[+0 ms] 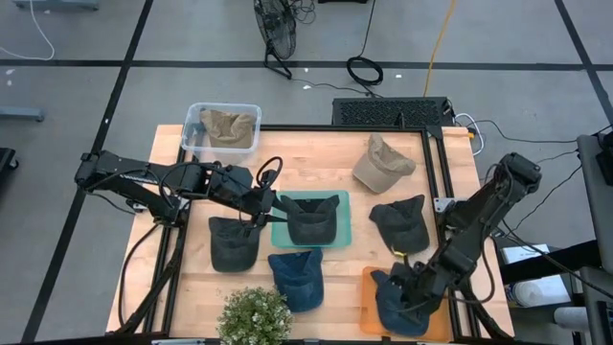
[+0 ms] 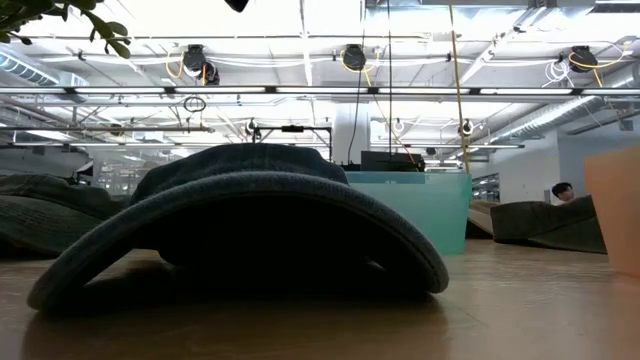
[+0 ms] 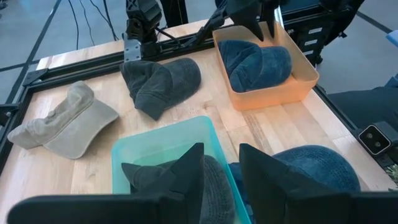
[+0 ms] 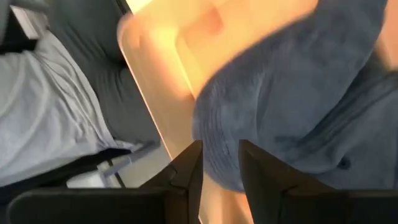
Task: Pick & Place hat
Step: Put the right black cap into the green bin
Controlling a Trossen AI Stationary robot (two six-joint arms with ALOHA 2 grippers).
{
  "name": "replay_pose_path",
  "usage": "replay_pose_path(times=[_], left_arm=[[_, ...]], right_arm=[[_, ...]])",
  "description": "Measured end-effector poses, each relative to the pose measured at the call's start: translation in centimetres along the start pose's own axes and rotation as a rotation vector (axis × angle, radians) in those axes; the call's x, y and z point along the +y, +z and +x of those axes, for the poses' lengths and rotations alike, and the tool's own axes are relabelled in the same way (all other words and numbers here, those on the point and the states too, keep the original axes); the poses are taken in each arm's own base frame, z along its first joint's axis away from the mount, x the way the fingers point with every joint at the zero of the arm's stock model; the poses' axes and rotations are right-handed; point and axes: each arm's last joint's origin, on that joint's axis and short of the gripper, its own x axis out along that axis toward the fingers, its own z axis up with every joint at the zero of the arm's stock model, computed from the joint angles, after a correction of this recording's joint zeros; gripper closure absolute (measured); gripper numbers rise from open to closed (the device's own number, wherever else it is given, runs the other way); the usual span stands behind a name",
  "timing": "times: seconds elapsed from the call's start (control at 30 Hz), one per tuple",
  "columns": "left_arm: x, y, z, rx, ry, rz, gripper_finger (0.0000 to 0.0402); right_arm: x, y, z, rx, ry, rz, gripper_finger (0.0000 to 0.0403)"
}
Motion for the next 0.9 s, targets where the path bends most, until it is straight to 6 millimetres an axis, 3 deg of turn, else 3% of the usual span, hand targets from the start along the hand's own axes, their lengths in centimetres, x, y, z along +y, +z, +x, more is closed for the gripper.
replay_pose_path(times=[0.27, 0.73, 0.9], left_arm=[[0.0, 0.0, 0.0, 0.0, 0.0, -0.001, 0.0289], [-0.2, -0.2, -0.7, 0.023, 0.024, -0.009, 0.0289], [-1.3, 0.0, -0.9, 0.022, -0.025, -0.014, 0.0289]], right_arm=[[-0.3, -0.5, 1.8, 0.051, -0.078, -0.086, 0.0332], [-0.2, 5.1, -1.2, -0.244, 0.005, -0.335, 0.0378], [-0.3, 7.3, -1.6, -0.442, -0.087, -0.521, 0.0385]])
